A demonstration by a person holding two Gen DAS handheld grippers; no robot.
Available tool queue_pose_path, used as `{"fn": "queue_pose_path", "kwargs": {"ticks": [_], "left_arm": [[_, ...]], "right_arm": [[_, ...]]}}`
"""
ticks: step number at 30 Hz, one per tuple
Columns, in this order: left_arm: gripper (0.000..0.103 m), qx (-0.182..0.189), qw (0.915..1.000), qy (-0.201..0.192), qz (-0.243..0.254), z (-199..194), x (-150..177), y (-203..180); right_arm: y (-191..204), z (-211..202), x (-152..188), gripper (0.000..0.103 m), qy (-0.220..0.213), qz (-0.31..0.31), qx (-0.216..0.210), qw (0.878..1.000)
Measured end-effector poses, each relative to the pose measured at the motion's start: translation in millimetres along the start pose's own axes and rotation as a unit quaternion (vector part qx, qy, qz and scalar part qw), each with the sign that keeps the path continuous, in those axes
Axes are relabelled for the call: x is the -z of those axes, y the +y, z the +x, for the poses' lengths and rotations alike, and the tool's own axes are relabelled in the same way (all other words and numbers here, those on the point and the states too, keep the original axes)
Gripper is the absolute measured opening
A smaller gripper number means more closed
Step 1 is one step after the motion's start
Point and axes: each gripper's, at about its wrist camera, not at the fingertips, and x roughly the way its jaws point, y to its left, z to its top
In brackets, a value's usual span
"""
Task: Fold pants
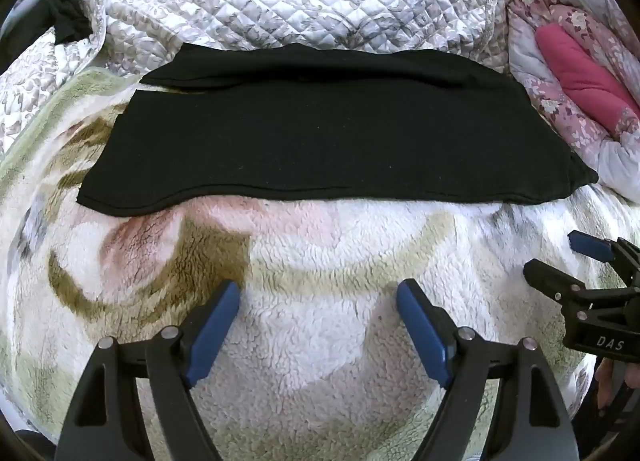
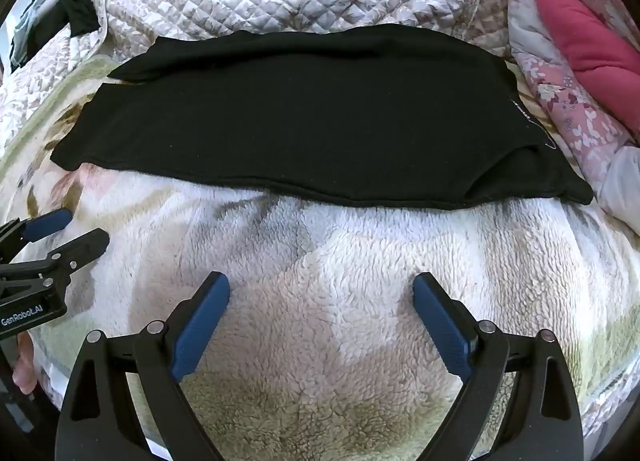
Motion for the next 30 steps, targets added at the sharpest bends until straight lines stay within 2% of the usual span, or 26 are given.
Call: {"fn": "queue_pose_path", "kwargs": {"ticks": [30], "left_arm": [[0.084, -0.003, 1.0, 0.0, 0.004, 0.5, 1.9, 1.4]], "right_arm": [[-0.3, 2.1, 0.5, 0.094, -0.001, -0.002, -0.005, 1.0]]}}
